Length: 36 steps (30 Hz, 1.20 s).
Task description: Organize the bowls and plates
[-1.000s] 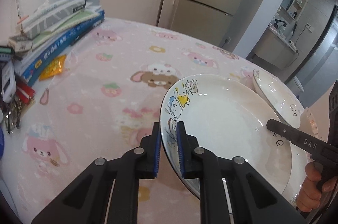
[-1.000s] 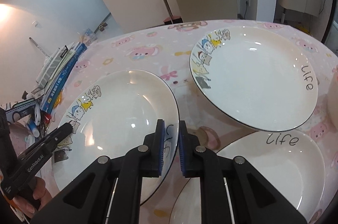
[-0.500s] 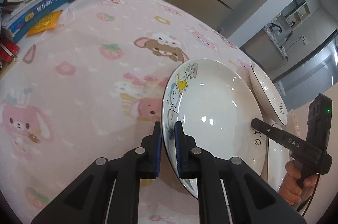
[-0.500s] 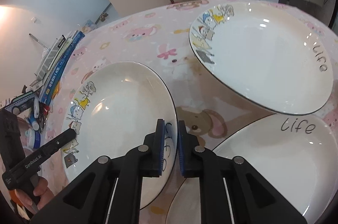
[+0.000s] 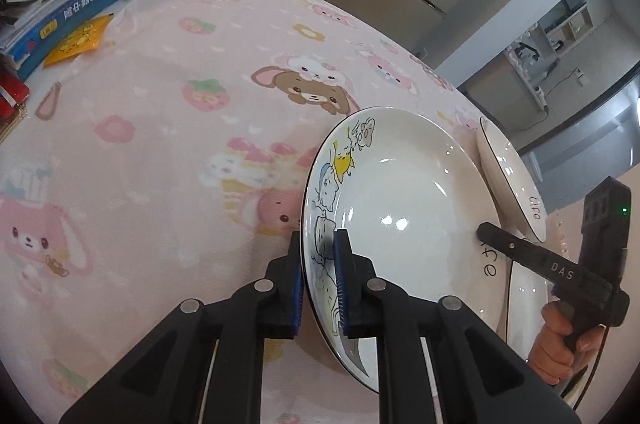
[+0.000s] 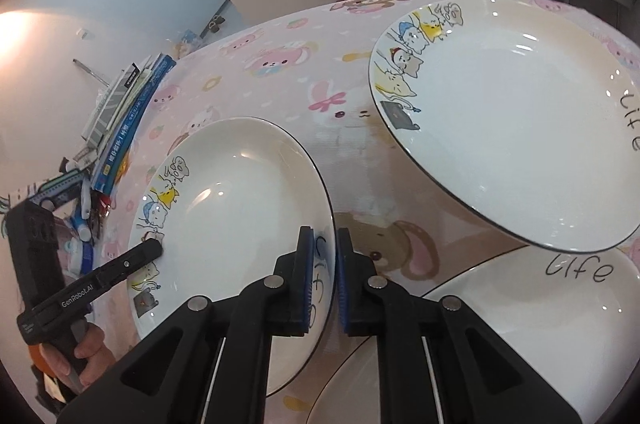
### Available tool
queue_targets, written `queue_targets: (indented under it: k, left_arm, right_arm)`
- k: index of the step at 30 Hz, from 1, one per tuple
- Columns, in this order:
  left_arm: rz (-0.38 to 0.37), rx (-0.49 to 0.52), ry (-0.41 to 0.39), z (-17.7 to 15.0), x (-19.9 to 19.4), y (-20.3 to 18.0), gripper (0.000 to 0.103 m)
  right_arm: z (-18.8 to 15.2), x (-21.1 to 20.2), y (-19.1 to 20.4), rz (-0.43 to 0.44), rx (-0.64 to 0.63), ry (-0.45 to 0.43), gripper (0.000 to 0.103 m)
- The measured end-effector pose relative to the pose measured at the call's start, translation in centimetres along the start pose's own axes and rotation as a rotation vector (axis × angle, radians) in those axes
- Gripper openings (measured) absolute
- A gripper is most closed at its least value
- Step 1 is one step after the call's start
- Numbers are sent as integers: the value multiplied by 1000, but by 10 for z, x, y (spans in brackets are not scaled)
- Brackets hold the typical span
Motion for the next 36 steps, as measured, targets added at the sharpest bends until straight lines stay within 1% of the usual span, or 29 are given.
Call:
queue_targets:
  k: [2, 5, 11, 16, 18, 24, 26, 29, 33, 36]
  left_arm:
    - [0, 6, -9, 2, -4, -2, 14]
    - [4, 27, -38, 8, -15, -11, 14]
    - [16, 84, -78, 11, -42, -39, 15]
    - [-17, 149, -133, 3, -60, -75, 15]
    - [-33, 161, -140, -1, -64, -88, 15]
    - [-89, 219, -114, -21, -64, -140, 15]
    - [-111, 233, -90, -35, -63, -158, 15]
    - [-138, 254, -56, -53, -59, -175, 15]
    - [-166, 277, -10, -78, -51, -197, 15]
    - [-178, 292, 11, -91, -45, -209, 15]
  right_arm:
    - [2, -5, 0, 4, 14, -11, 10]
    - [6, -16, 5, 2, 3, -38, 10]
    - [9, -47, 5, -23, -17, -69, 11]
    - [9, -82, -9, -49, 0, -117, 12]
    - [7, -96, -15, -60, -10, -139, 12]
    - [-4, -138, -54, -100, 38, -167, 12]
    - [-10, -149, -70, -109, 59, -167, 12]
    - [-21, -164, -95, -131, 91, -161, 12]
    - [-37, -178, -119, -173, 108, -164, 12]
    - [-50, -187, -136, -185, 134, -161, 12]
Point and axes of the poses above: each gripper's, at about its wrist camera, not at the fingertips, and x roughly the way its jaws point, y to its left, z to its top, the point moved 3 cm from there along x, roughly the way its jaws point, and after that the axes turned 9 degrees about -y, right-handed, at the moved point
